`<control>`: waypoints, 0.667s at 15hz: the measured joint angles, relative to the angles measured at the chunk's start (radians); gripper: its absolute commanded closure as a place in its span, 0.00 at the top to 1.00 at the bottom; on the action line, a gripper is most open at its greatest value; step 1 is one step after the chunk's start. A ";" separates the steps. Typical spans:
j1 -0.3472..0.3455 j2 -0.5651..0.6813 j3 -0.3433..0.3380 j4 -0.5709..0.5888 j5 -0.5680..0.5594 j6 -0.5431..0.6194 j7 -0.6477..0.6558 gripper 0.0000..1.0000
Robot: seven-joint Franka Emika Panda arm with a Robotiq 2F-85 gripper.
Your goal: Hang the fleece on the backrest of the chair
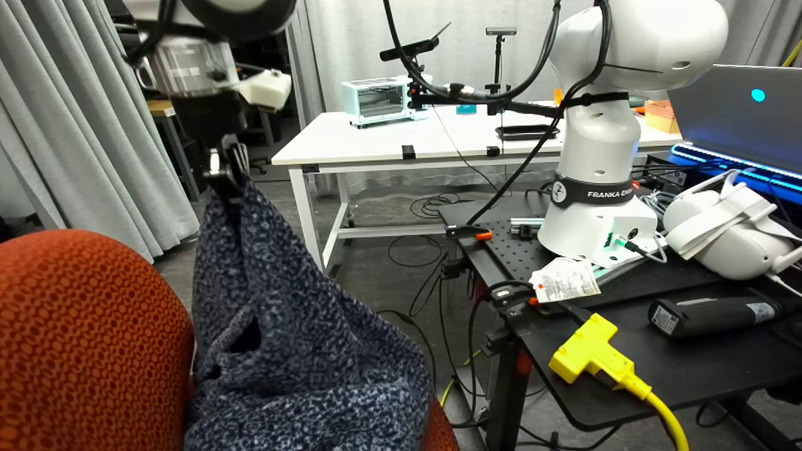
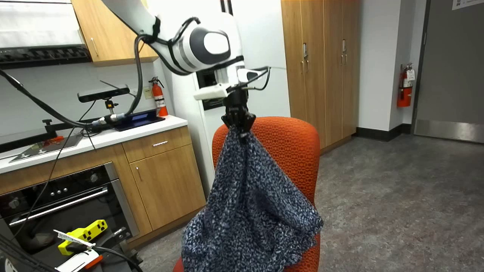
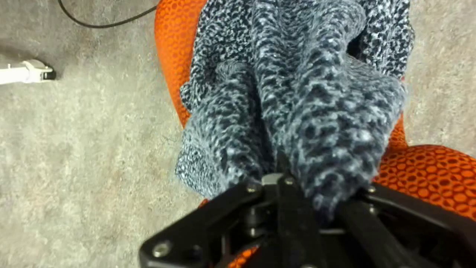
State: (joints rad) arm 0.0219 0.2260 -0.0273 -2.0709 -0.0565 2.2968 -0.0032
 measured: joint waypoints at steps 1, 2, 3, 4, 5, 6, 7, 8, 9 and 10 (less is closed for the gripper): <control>0.000 -0.024 0.000 0.036 -0.002 -0.045 -0.010 0.01; 0.000 -0.042 -0.001 0.079 -0.005 -0.093 -0.020 0.01; 0.000 -0.054 -0.001 0.127 -0.007 -0.144 -0.033 0.01; -0.001 -0.059 -0.001 0.183 -0.008 -0.200 -0.046 0.01; -0.001 -0.057 -0.001 0.243 -0.013 -0.254 -0.057 0.01; -0.001 -0.053 0.000 0.301 -0.019 -0.305 -0.064 0.01; 0.000 -0.046 0.000 0.357 -0.025 -0.353 -0.070 0.01; 0.000 -0.037 0.000 0.409 -0.033 -0.392 -0.073 0.01; 0.000 -0.023 0.002 0.461 -0.039 -0.428 -0.075 0.01; 0.001 -0.005 0.005 0.509 -0.050 -0.456 -0.076 0.01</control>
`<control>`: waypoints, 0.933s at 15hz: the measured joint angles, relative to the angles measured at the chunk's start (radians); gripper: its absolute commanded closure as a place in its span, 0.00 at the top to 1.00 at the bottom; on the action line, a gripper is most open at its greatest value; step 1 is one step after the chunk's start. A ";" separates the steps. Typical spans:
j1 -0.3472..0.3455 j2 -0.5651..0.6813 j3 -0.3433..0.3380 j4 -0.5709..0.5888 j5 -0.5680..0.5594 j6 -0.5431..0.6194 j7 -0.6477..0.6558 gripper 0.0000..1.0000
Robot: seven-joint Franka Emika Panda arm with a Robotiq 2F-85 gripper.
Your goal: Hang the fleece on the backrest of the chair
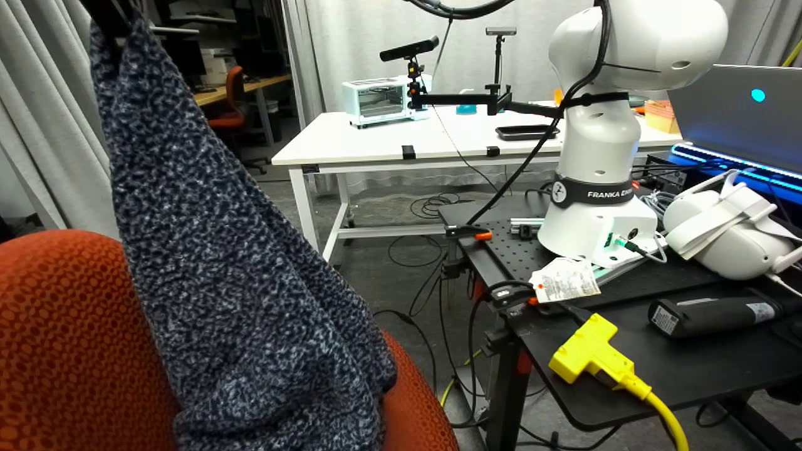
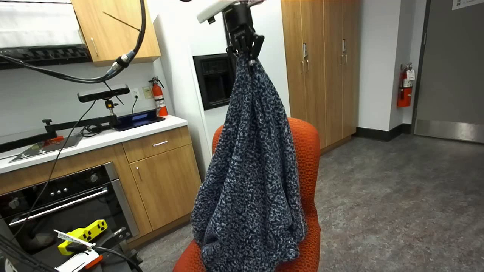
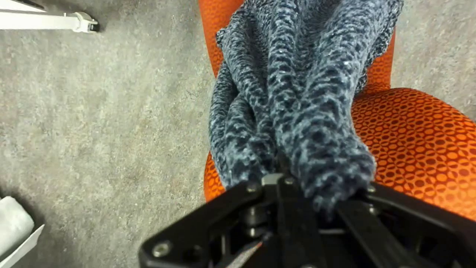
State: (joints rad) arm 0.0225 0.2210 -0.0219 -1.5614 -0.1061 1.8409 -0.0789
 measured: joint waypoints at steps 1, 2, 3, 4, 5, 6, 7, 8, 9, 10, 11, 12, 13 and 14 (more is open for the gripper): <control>0.002 0.022 0.005 0.047 -0.014 -0.023 0.000 0.01; 0.006 0.049 0.011 0.092 -0.036 -0.037 0.000 0.01; 0.013 0.079 0.016 0.136 -0.061 -0.039 0.004 0.01; 0.022 0.111 0.018 0.181 -0.090 -0.032 0.010 0.01; 0.034 0.144 0.018 0.226 -0.122 -0.018 0.018 0.01; 0.047 0.177 0.018 0.271 -0.153 0.003 0.026 0.01; 0.059 0.211 0.018 0.316 -0.184 0.029 0.033 0.01; 0.072 0.242 0.016 0.358 -0.211 0.056 0.042 0.01; 0.084 0.272 0.013 0.400 -0.238 0.079 0.051 0.01; 0.098 0.302 0.009 0.443 -0.264 0.100 0.061 0.01; 0.109 0.327 0.003 0.484 -0.284 0.116 0.071 0.01; 0.121 0.351 -0.004 0.525 -0.302 0.129 0.083 0.01; 0.132 0.372 -0.013 0.567 -0.316 0.140 0.094 0.01; 0.141 0.391 -0.023 0.608 -0.325 0.147 0.106 0.01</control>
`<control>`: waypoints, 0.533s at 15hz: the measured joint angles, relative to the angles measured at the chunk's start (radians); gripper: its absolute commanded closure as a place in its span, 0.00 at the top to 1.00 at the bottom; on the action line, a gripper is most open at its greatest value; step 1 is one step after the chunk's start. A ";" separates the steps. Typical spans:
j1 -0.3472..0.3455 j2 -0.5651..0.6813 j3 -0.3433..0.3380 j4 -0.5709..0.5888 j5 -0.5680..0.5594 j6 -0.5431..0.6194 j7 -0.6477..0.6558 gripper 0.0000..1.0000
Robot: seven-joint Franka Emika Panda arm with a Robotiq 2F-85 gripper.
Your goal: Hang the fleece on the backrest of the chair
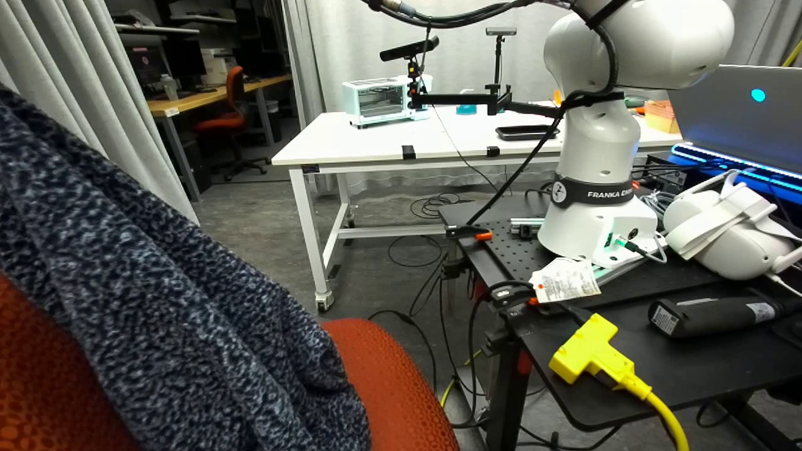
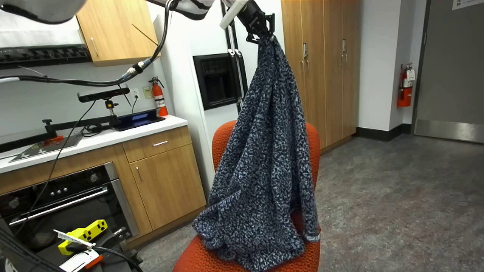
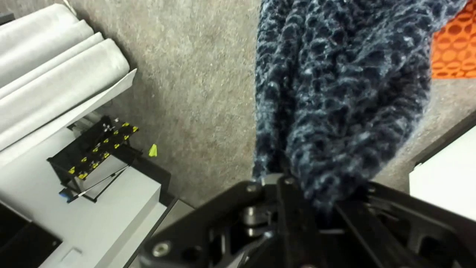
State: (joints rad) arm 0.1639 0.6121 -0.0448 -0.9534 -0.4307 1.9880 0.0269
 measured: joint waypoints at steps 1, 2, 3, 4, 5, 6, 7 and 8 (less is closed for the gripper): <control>0.008 0.017 -0.010 0.041 -0.005 0.004 0.011 0.01; 0.014 0.032 -0.022 0.083 -0.008 0.004 0.020 0.01; 0.019 0.045 -0.033 0.122 -0.008 0.004 0.029 0.01; 0.023 0.056 -0.043 0.161 -0.008 0.004 0.040 0.01; 0.028 0.066 -0.055 0.199 -0.008 0.004 0.053 0.01; 0.034 0.075 -0.066 0.236 -0.008 0.004 0.066 0.01; 0.041 0.084 -0.077 0.273 -0.008 0.003 0.081 0.01; 0.049 0.091 -0.085 0.305 -0.009 0.003 0.104 0.01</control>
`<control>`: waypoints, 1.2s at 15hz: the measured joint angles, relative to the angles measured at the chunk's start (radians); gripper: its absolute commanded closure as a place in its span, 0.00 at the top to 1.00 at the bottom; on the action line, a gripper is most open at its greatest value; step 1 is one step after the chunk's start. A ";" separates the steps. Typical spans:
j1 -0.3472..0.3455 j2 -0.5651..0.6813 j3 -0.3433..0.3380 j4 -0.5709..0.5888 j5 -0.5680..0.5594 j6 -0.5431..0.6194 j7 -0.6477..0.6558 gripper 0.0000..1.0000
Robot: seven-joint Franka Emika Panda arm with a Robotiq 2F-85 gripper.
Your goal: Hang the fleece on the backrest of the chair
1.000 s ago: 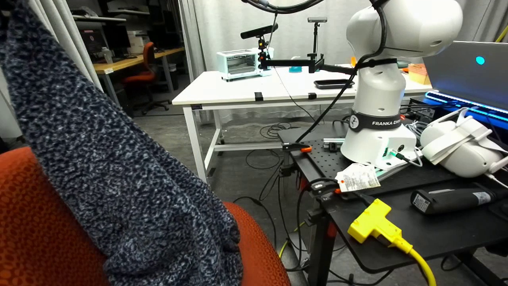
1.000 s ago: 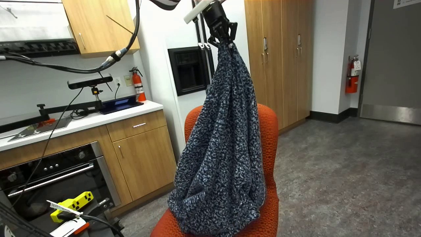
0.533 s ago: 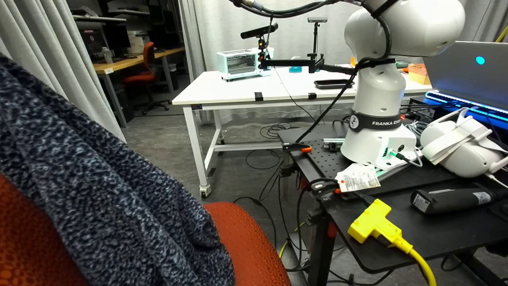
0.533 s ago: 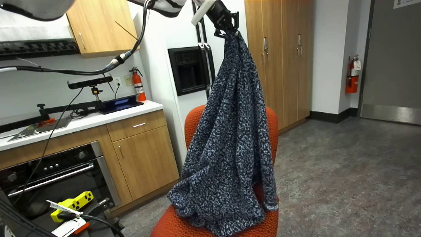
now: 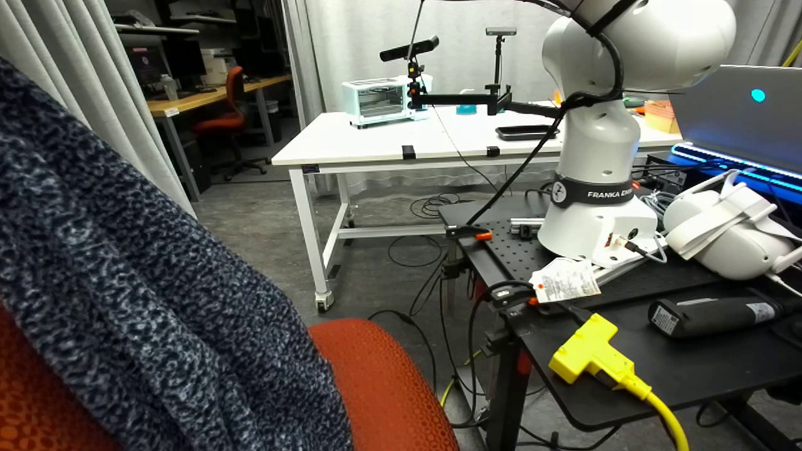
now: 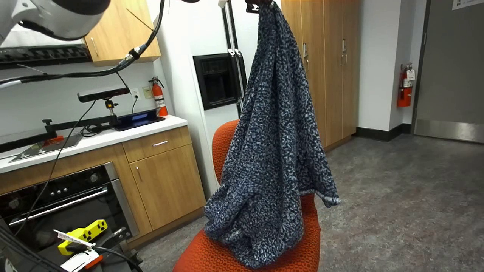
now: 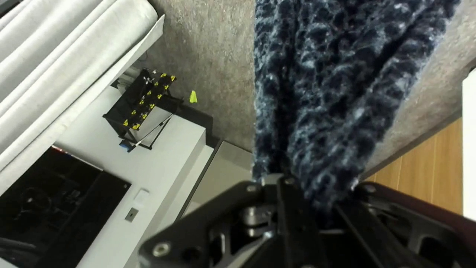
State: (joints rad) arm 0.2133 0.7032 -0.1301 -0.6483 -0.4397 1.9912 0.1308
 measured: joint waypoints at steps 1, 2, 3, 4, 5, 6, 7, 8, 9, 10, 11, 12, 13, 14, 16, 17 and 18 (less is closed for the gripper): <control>0.010 0.007 -0.007 0.027 -0.003 0.000 0.026 0.01; 0.021 0.014 -0.014 0.051 -0.005 0.000 0.055 0.01; 0.033 0.023 -0.018 0.072 -0.005 0.002 0.088 0.01; 0.042 0.032 -0.019 0.089 -0.005 0.007 0.126 0.01; 0.048 0.041 -0.018 0.103 -0.002 0.016 0.164 0.01; 0.052 0.051 -0.015 0.111 0.003 0.033 0.201 0.01; 0.055 0.062 -0.012 0.116 0.009 0.059 0.233 0.01; 0.055 0.076 -0.008 0.119 0.014 0.094 0.260 0.01; 0.055 0.091 -0.005 0.121 0.019 0.136 0.282 0.01; 0.055 0.108 -0.001 0.121 0.024 0.182 0.298 0.01; 0.055 0.126 0.005 0.122 0.029 0.232 0.308 0.01; 0.055 0.147 0.011 0.122 0.031 0.288 0.315 0.01; 0.056 0.168 0.016 0.122 0.032 0.342 0.322 0.01; 0.055 0.190 0.023 0.122 0.038 0.396 0.325 0.01; 0.051 0.238 0.055 0.122 0.072 0.495 0.319 0.01; 0.048 0.260 0.079 0.121 0.096 0.526 0.308 0.01; 0.044 0.281 0.109 0.120 0.121 0.545 0.288 0.01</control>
State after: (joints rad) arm 0.2571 0.9846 -0.0215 -0.5282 -0.3183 2.5360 0.4193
